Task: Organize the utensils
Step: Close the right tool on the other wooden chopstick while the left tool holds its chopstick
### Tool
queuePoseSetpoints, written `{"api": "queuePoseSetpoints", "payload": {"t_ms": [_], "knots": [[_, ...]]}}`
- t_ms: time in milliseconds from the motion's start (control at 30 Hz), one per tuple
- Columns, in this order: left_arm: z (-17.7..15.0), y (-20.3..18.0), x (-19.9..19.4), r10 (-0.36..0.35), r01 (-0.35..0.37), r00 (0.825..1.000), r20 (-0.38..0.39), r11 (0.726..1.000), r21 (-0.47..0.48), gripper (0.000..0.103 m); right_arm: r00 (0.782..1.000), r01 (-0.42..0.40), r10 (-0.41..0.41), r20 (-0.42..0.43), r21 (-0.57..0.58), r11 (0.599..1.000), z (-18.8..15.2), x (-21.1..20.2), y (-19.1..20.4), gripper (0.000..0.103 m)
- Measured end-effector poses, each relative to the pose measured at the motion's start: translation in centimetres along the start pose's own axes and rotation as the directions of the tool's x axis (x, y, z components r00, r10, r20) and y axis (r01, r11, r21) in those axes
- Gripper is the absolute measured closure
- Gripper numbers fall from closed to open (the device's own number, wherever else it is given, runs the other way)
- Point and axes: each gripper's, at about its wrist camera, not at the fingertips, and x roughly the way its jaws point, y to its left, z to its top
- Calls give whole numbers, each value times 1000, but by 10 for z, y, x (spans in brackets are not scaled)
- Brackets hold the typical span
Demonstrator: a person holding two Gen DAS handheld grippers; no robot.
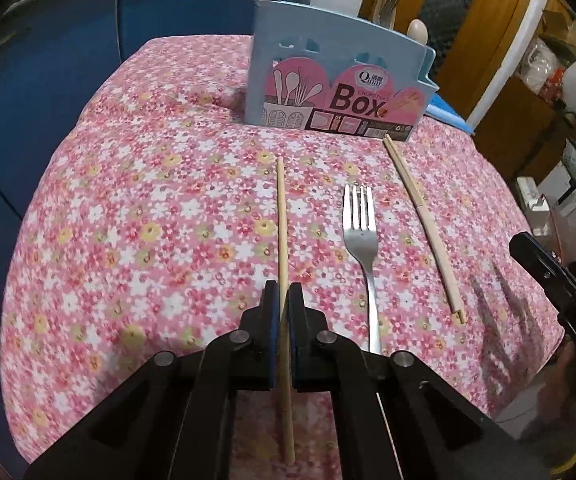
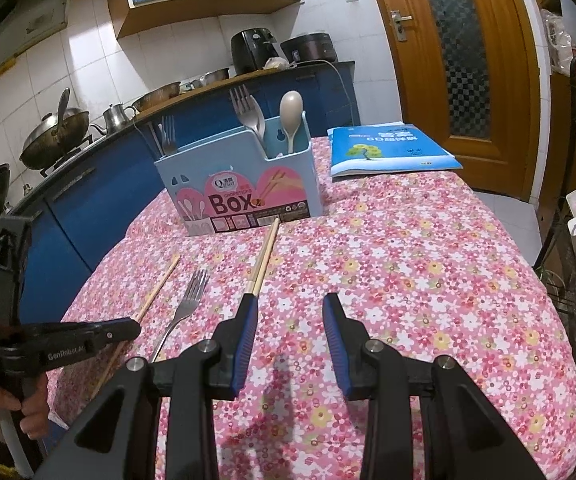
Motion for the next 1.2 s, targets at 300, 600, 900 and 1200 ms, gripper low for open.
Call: {"api": "queuePoseSetpoints", "payload": {"t_ms": [300, 600, 900, 1200], "knots": [[29, -6, 19, 22, -12, 993, -113, 996, 89, 99, 1000, -4, 3, -10, -10, 1000, 2, 2, 3, 66], [50, -13, 31, 39, -23, 992, -119, 991, 131, 98, 997, -16, 14, -73, -33, 999, 13, 15, 5, 66], [46, 8, 26, -70, 71, 997, -12, 997, 38, 101, 974, -30, 14, -226, -68, 997, 34, 52, 8, 66], [42, 41, 8, -168, 176, 981, 97, 981, -76, 101, 924, -64, 37, -380, -57, 996, 43, 92, 12, 83]]}}
